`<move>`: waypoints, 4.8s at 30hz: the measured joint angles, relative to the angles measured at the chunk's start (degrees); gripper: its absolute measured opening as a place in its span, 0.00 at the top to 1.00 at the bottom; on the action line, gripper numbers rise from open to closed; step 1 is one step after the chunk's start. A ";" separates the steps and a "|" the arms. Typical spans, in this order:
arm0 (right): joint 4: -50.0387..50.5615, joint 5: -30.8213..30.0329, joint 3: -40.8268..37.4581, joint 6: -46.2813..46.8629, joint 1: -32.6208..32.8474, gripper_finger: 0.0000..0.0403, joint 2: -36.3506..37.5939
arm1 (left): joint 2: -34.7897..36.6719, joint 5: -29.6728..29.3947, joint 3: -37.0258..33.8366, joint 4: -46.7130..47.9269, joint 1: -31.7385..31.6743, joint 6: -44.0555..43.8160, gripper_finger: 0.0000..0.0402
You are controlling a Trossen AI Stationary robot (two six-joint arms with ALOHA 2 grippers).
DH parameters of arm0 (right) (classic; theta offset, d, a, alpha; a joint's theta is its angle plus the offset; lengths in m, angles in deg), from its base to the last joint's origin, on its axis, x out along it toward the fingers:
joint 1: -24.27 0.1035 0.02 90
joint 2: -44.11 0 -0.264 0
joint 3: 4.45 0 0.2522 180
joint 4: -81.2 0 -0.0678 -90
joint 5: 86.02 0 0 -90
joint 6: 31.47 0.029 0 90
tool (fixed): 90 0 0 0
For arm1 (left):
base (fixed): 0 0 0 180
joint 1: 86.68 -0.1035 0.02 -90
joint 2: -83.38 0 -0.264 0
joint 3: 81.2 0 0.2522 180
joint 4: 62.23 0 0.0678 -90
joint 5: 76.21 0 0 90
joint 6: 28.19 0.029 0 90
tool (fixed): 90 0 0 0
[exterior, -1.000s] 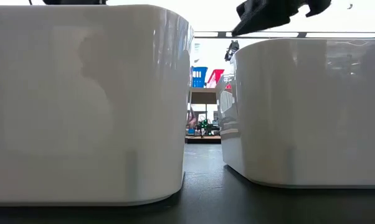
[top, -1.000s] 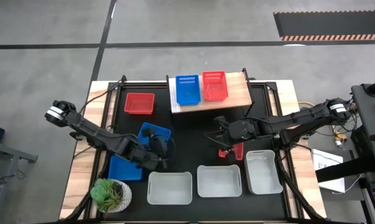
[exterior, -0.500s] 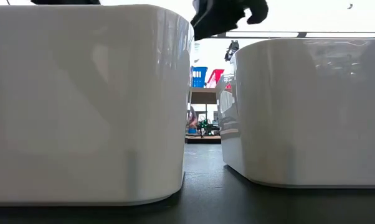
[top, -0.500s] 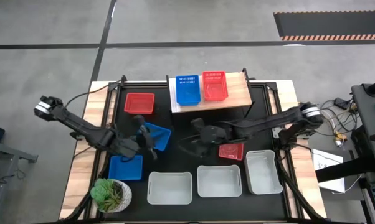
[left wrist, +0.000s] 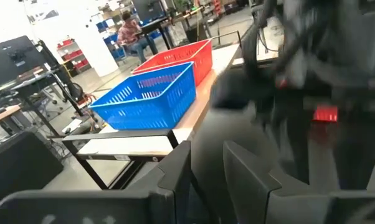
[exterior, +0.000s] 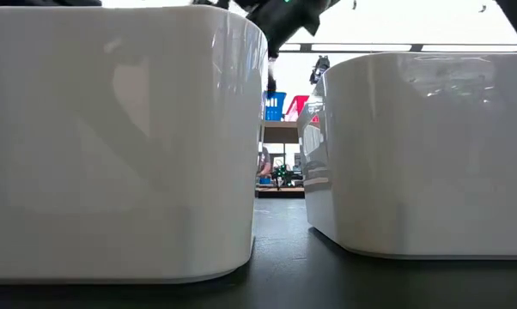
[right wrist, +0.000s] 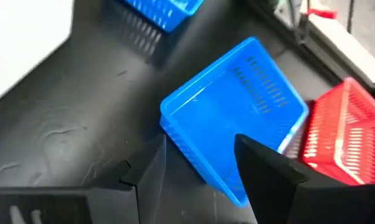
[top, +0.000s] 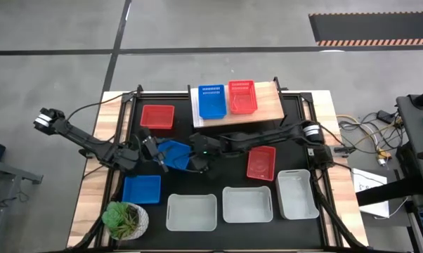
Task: Stack baskets on shelf by color
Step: Stack the top blue basket on the blue basket on the shelf
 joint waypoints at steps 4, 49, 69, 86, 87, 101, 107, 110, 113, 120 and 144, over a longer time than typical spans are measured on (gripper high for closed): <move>1.42 0.03 3.82 -1.18 -0.72 0.55 -5.18 | -0.06 -0.02 0.12 -0.07 0.00 -0.03 0.80; 22.43 1.32 10.70 -7.86 1.56 0.98 -4.85 | -1.43 0.03 0.26 -3.37 -0.02 -0.01 0.80; 48.91 -9.84 10.40 12.39 13.15 0.98 24.24 | -1.52 0.01 0.24 -9.45 -0.02 -0.39 0.80; 53.07 -13.10 5.06 10.94 -14.85 0.98 44.62 | -1.62 0.01 0.55 -10.65 -0.02 -0.39 0.80; 53.71 -12.41 5.06 10.74 -16.66 0.98 44.81 | -1.56 0.03 0.67 -10.71 -0.02 -0.39 0.80; 55.13 6.14 -5.88 -0.99 -38.76 0.98 44.79 | -1.51 0.03 0.63 -10.80 -0.02 -0.39 0.80; 54.35 9.45 -8.77 -2.18 -43.96 0.98 45.31 | -1.51 0.03 0.59 -10.80 -0.04 -0.37 0.80; 53.34 9.51 -8.42 -2.18 -43.89 0.98 45.81 | -1.78 0.03 0.56 -10.87 -0.09 -0.31 0.80; 49.40 9.45 -7.29 -0.62 -43.28 0.98 46.22 | -1.79 0.05 0.50 -11.71 -0.38 1.84 0.80; 37.26 11.66 -4.61 5.29 -37.11 0.98 43.76 | -0.68 -0.01 1.30 -28.95 -1.64 22.93 0.80; 46.47 12.45 32.44 12.42 -25.80 0.98 6.09 | 1.18 -0.04 -0.74 -32.40 -1.60 26.64 0.80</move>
